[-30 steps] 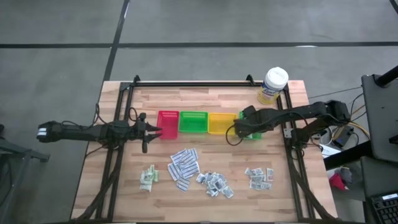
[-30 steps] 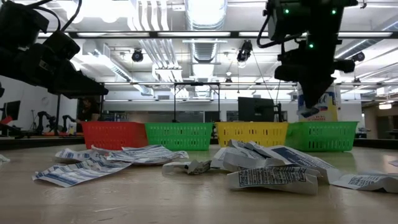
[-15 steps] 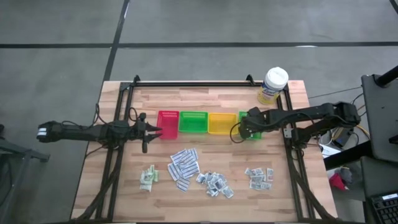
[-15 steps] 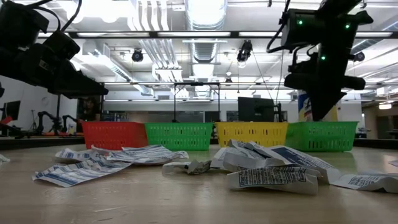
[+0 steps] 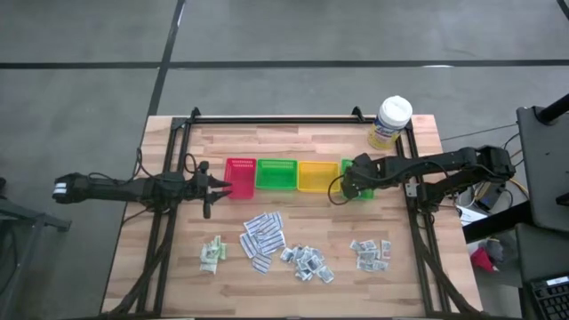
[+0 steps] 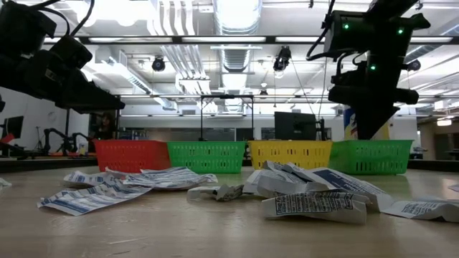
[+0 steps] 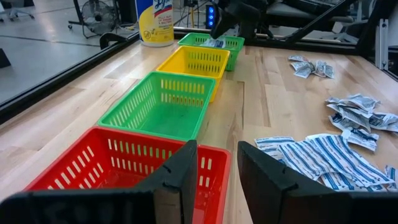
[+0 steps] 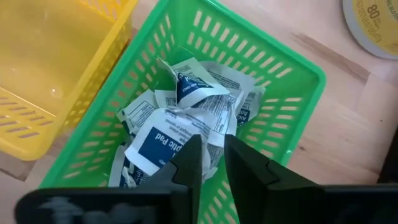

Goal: Pick & Place First Aid Supplies
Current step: Put the blue alcohol pad into the right green bin

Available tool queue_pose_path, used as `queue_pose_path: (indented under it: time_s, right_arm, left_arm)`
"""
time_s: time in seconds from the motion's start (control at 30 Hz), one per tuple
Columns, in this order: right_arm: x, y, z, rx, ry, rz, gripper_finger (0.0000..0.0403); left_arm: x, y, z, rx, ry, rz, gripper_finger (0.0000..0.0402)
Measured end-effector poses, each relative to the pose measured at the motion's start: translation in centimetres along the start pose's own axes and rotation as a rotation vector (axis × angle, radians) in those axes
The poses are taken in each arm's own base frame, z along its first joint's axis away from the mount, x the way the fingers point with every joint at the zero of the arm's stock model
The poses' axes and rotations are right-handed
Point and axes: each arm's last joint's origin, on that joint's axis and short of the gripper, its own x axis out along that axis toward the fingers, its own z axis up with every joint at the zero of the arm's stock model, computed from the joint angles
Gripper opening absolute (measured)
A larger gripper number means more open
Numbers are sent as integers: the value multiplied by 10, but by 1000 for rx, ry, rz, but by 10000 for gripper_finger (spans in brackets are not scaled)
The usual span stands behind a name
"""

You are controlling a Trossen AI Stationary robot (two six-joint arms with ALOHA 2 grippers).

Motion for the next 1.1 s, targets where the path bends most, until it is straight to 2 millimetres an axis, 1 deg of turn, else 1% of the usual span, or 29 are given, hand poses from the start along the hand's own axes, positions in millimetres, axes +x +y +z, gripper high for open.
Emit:
queue_pose_path:
  time_s: [0.13,0.27,0.43,0.63,0.77,0.9,1.1]
  right_arm:
    - [-5,-1,2,-37,-4,6,89]
    - [-15,0,7,-25,-24,35,93]
    - [-33,5,16,-17,-59,99,83]
    - [-60,21,16,-136,-109,198,68]
    - [-77,33,8,-240,-144,273,61]
    - [-92,42,-4,-312,-162,342,56]
    - [-107,52,-28,-402,-165,440,54]
  left_arm:
    - [0,0,0,0,0,0,113]
    - [0,0,0,0,0,0,113]
    - [0,0,0,0,0,0,113]
    - [0,0,0,0,0,0,113]
    - [0,0,0,0,0,0,113]
    - [0,0,0,0,0,0,113]
    - [0,0,0,0,0,0,113]
